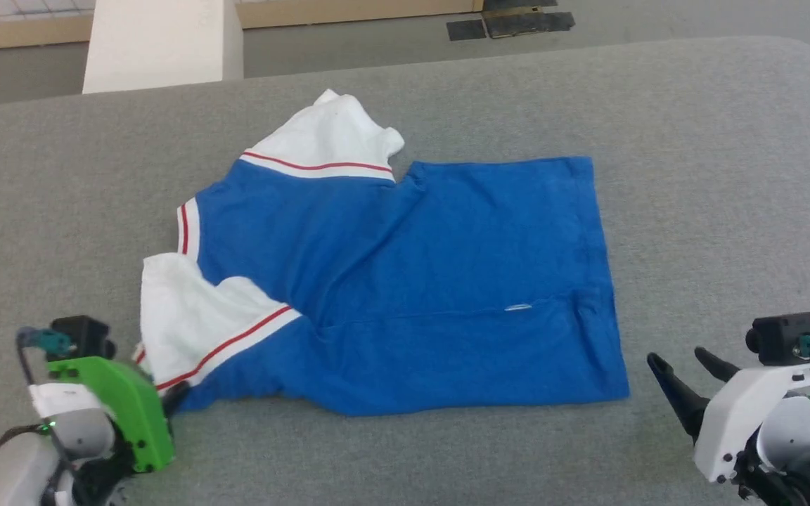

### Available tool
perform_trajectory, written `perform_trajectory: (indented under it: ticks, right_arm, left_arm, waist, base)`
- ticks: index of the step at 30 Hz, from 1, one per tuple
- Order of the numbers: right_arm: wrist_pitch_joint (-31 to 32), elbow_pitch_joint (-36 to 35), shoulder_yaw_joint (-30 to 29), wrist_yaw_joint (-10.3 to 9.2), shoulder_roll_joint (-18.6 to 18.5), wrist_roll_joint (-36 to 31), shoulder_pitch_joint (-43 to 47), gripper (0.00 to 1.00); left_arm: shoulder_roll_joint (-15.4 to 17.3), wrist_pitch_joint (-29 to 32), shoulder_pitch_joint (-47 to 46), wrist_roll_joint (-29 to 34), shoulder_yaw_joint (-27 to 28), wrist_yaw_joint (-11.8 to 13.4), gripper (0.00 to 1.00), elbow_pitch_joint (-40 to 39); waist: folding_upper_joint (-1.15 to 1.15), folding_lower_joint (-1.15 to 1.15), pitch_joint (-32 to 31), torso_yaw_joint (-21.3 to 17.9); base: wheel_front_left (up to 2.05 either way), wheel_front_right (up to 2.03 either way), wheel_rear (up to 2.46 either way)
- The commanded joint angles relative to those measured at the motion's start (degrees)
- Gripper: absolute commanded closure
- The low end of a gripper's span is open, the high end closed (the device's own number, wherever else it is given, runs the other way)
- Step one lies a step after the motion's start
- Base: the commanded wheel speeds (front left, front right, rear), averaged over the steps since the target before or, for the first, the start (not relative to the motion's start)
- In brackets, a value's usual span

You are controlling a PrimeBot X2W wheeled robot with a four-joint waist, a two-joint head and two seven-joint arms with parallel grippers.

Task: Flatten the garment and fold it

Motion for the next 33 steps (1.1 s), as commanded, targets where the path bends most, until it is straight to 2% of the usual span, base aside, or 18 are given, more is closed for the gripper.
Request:
perform_trajectory:
  ticks: [1, 9, 19, 20, 21, 26, 33]
  right_arm:
    - [2.39, 0.71, 0.34, -0.09, -0.55, 1.17, -1.55, 0.00]
    - [10.18, 4.40, 5.46, -0.09, -2.70, 4.10, -7.75, 0.00]
    - [18.42, 13.63, 13.18, -0.09, -3.28, 7.93, -11.55, 0.00]
    - [18.61, 13.84, 13.60, -0.09, -3.44, 8.26, -11.60, 0.63]
    - [18.75, 14.11, 13.92, -0.09, -3.52, 8.78, -11.63, 1.00]
    - [17.69, 14.15, 14.69, -0.09, -4.35, 10.10, -12.27, 1.00]
    - [11.70, 12.45, 14.54, -0.09, -6.06, 9.32, -13.34, 1.00]
  left_arm:
    - [-0.65, -0.32, 0.00, 0.87, -0.59, 0.32, 1.00, -1.26]
    - [-0.85, -1.77, -0.94, 2.77, -0.92, 1.18, 1.00, -6.28]
    - [-1.29, -3.33, -1.87, 3.40, -0.66, 1.23, 1.00, -6.80]
    - [-1.30, -3.52, -1.90, 3.50, -0.64, 1.22, 1.00, -6.74]
    - [-1.27, -3.70, -1.90, 3.58, -0.63, 1.19, 1.00, -6.62]
    - [-1.30, -4.93, -1.47, 3.78, -0.21, 1.49, 1.00, -5.72]
    - [-0.55, -6.47, -0.37, 4.63, 0.33, 2.42, 1.00, -6.31]
  waist:
    - [0.69, 0.00, 0.87, 1.74]
    - [0.69, 0.00, 3.81, 4.29]
    - [0.69, 0.00, 5.85, 5.79]
    - [0.69, 0.00, 5.82, 5.84]
    - [0.69, 0.00, 5.71, 5.84]
    - [0.69, 0.00, 3.87, 5.59]
    - [0.69, 0.00, -1.02, 5.78]
  base:
    - [0.00, 0.00, 0.00]
    - [0.00, 0.00, 0.00]
    - [0.00, 0.00, 0.00]
    - [0.00, 0.00, 0.00]
    - [0.00, 0.00, 0.00]
    - [0.00, 0.00, 0.00]
    - [0.00, 0.00, 0.00]
